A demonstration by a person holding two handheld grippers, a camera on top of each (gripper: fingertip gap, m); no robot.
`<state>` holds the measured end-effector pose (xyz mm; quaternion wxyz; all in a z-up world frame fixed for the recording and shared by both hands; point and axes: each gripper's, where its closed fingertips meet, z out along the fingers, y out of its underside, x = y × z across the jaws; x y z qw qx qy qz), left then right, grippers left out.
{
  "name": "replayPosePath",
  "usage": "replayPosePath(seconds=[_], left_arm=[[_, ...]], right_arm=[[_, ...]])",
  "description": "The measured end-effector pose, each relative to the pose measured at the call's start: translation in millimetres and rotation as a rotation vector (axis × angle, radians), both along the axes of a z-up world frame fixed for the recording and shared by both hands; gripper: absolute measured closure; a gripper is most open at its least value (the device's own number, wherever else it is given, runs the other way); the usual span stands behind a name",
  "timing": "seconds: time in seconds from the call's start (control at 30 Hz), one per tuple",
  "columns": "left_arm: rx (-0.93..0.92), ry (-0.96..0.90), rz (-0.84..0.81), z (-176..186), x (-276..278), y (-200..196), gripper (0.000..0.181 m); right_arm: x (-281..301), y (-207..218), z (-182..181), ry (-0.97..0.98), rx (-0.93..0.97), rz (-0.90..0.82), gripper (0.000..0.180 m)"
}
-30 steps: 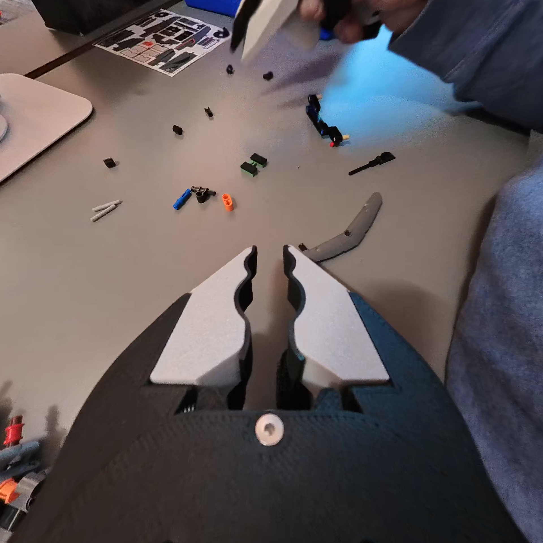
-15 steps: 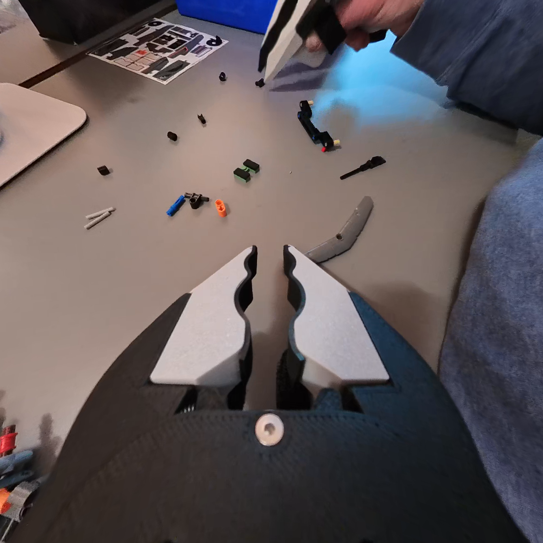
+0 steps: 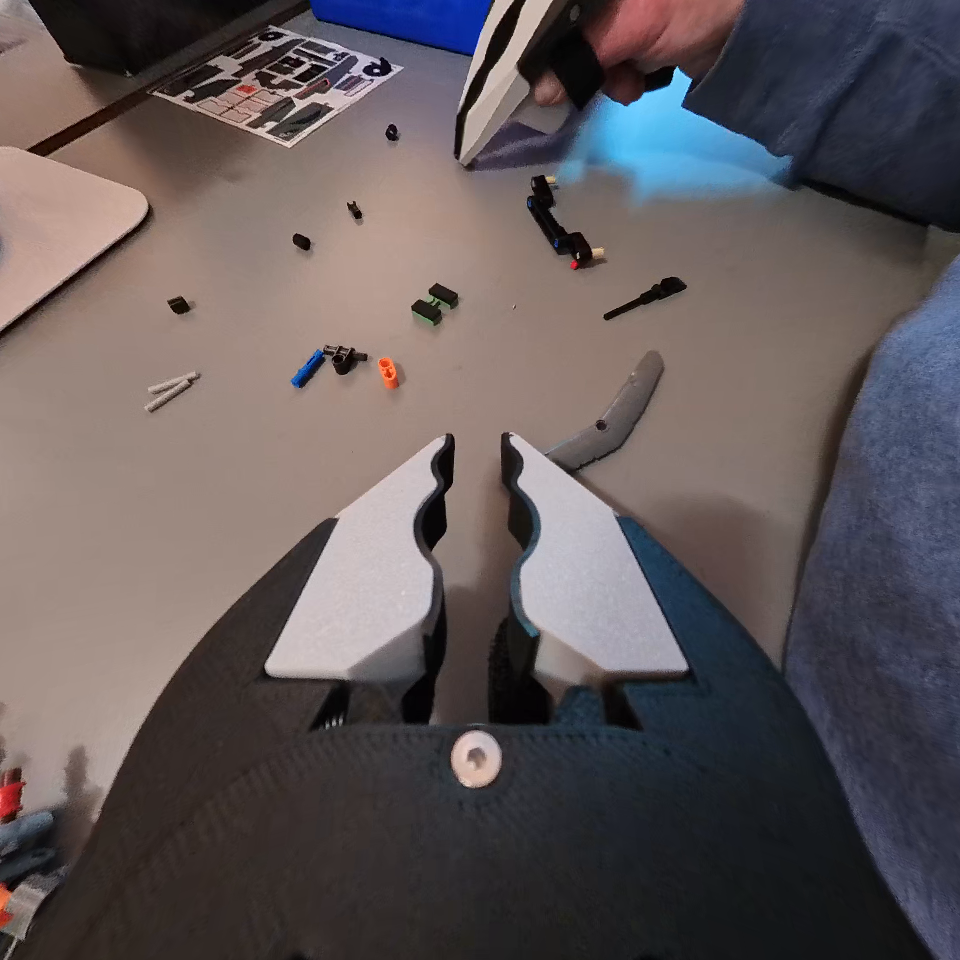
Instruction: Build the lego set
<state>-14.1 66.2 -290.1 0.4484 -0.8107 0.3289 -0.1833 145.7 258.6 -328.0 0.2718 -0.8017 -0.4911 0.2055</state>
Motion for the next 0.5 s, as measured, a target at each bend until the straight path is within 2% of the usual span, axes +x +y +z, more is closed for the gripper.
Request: replayPosePath(seconds=[0.13, 0.33, 0.5], left_arm=[[0.001, -0.001, 0.023, 1.9, -1.2, 4.2, 0.164], [-0.008, -0.048, 0.061, 9.9, 1.4, 15.1, 0.154], [0.072, 0.046, 0.051, 20.2, 3.4, 23.0, 0.151]], right_arm=[[-13.8, -19.4, 15.1, 0.059, -0.008, 0.055, 0.174], [-57.4, -66.5, 51.1, 0.138, 0.052, 0.246, 0.174], [-95.0, -106.4, 76.2, 0.218, 0.039, 0.39, 0.174]])
